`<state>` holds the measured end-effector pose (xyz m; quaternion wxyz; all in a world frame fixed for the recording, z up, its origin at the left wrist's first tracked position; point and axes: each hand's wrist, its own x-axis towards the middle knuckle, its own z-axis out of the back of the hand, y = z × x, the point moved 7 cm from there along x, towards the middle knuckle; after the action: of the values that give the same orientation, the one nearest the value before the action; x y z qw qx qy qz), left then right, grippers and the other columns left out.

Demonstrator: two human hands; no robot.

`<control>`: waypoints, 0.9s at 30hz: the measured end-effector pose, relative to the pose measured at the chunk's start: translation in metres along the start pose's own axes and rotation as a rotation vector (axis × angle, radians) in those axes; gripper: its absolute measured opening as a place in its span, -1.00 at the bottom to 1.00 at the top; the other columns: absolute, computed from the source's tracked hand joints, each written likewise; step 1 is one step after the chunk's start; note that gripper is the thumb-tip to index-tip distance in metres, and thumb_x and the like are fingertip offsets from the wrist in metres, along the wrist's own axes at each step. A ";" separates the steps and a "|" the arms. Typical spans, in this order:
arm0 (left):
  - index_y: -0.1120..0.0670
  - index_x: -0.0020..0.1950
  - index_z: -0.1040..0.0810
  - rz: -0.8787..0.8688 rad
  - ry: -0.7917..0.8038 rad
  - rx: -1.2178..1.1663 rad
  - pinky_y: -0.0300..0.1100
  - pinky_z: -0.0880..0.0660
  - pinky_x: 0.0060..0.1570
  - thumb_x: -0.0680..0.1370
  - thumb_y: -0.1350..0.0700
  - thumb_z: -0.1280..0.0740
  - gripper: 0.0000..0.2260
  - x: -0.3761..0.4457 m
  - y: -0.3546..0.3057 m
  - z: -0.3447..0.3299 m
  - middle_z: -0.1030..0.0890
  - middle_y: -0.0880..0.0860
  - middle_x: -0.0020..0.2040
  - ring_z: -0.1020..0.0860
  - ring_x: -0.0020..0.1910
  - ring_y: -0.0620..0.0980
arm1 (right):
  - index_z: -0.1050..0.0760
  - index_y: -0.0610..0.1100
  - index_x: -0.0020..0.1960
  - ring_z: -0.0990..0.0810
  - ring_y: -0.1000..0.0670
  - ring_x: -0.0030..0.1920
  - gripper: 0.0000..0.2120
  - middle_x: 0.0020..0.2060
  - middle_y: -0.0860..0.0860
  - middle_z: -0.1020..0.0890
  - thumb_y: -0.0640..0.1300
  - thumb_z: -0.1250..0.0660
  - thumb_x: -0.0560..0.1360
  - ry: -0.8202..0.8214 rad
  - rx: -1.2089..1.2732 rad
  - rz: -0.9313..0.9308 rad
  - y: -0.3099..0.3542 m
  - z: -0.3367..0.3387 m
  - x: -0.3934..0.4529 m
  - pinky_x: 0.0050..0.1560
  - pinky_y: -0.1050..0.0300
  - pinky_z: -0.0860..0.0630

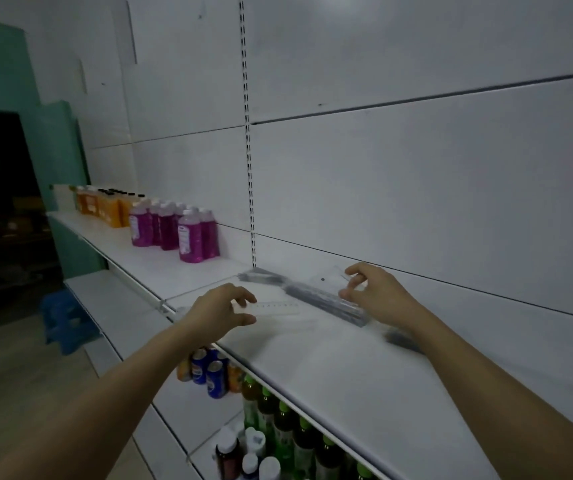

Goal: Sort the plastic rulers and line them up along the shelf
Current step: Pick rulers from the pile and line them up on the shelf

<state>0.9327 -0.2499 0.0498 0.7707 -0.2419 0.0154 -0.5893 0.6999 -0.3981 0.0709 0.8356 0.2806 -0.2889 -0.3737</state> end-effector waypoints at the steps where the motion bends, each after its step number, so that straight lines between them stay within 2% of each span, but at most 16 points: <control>1: -0.09 0.17 -0.54 -0.025 -0.002 -0.004 -0.16 -0.49 0.03 0.48 -0.03 -0.44 -0.72 0.010 0.004 -0.001 -0.50 -0.13 0.03 -0.50 -0.06 -0.12 | -0.44 -0.08 0.31 -0.51 0.06 -0.08 -0.58 0.08 0.06 -0.55 -0.04 -0.42 0.49 -0.021 -0.026 -0.003 0.000 -0.003 0.007 -0.24 0.29 -0.37; 4: -0.06 0.18 -0.56 -0.129 0.008 -0.027 -0.15 -0.50 0.04 0.48 -0.02 -0.44 -0.71 0.042 0.011 -0.007 -0.50 -0.12 0.05 -0.51 -0.05 -0.11 | -0.45 -0.05 0.32 -0.51 0.10 -0.06 -0.57 0.08 0.11 -0.54 -0.01 -0.41 0.49 -0.065 -0.054 -0.031 -0.004 -0.009 0.024 -0.11 0.24 -0.35; 9: -0.03 0.21 -0.58 -0.298 0.039 -0.091 -0.20 -0.46 0.03 0.47 0.00 -0.45 -0.68 0.105 0.014 -0.022 -0.51 -0.12 0.01 -0.51 -0.05 -0.11 | -0.49 -0.02 0.29 -0.48 0.20 -0.17 -0.58 0.07 0.13 -0.57 0.03 -0.42 0.47 -0.115 -0.100 -0.095 -0.007 -0.012 0.044 -0.13 0.26 -0.36; 14: -0.02 0.21 -0.59 -0.474 0.131 -0.152 -0.24 -0.44 0.03 0.48 -0.01 -0.43 -0.69 0.155 -0.006 -0.048 -0.58 -0.08 0.10 -0.52 -0.01 -0.10 | -0.50 -0.03 0.29 -0.53 0.18 -0.10 -0.60 0.05 0.13 -0.58 0.02 -0.40 0.48 -0.248 -0.146 -0.227 -0.008 -0.004 0.038 -0.09 0.25 -0.41; 18: -0.03 0.18 -0.61 -0.539 0.246 -0.170 -0.23 -0.47 0.06 0.46 -0.02 -0.44 -0.70 0.174 -0.027 -0.082 -0.61 -0.06 0.14 -0.54 -0.01 -0.11 | -0.49 0.01 0.31 -0.55 0.17 -0.05 -0.60 0.03 0.19 -0.57 0.05 -0.38 0.49 -0.305 -0.180 -0.312 -0.009 -0.001 0.017 -0.04 0.22 -0.42; 22: 0.00 0.11 -0.65 -0.566 0.295 -0.236 -0.15 -0.51 0.13 0.45 0.05 -0.46 -0.76 0.189 -0.045 -0.101 -0.65 -0.03 0.10 -0.58 0.00 -0.06 | -0.49 -0.01 0.32 -0.56 0.14 -0.05 -0.58 0.06 0.17 -0.58 0.05 -0.39 0.49 -0.363 -0.203 -0.367 -0.013 0.014 0.009 0.01 0.18 -0.48; 27: 0.01 0.07 -0.67 -0.638 0.345 -0.230 -0.30 -0.46 0.00 0.44 0.05 -0.49 -0.78 0.199 -0.063 -0.122 -0.66 -0.04 0.04 -0.56 -0.06 -0.11 | -0.50 0.00 0.32 -0.52 0.19 -0.12 -0.58 0.05 0.18 -0.58 0.06 -0.39 0.49 -0.339 -0.228 -0.359 -0.022 0.015 0.026 -0.02 0.22 -0.41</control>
<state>0.8993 -0.4872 0.0191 0.5023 -0.2168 0.1351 -0.8261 0.6943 -0.4345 0.0731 0.7218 0.1650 -0.3265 -0.5875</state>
